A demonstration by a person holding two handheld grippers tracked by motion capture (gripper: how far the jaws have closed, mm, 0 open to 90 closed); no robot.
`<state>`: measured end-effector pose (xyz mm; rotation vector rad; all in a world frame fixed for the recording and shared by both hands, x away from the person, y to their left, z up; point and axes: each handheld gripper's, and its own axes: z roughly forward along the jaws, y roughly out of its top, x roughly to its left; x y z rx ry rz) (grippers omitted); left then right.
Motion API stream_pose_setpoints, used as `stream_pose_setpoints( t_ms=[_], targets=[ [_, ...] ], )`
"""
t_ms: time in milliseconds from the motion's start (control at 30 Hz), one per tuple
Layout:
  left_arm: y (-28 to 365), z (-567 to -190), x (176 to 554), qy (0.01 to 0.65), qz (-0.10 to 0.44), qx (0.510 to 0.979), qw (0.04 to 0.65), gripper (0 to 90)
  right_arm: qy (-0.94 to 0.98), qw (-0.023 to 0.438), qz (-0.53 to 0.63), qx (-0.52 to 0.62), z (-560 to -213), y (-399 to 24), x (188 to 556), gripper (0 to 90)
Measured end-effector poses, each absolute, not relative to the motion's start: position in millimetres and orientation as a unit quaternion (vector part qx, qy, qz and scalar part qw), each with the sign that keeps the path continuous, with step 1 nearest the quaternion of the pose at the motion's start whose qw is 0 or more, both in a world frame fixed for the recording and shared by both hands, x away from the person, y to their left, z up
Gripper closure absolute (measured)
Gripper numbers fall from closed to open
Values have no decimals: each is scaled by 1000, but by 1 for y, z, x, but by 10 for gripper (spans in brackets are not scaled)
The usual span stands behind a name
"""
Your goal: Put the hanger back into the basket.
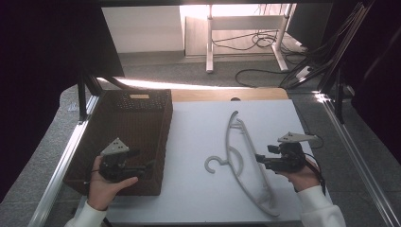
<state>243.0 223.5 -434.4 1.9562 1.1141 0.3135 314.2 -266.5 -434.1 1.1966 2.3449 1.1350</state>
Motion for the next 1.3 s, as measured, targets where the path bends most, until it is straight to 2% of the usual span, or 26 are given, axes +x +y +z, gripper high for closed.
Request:
stream_pose_setpoints(
  t_ms=[667, 1300],
  targets=[
    [224, -431, 242, 446, 131, 779, 421, 231, 841, 127, 329, 409, -449, -232, 344, 406],
    [224, -432, 242, 447, 131, 778, 420, 230, 870, 97, 241, 418, -481, -196, 380, 505]
  ],
)
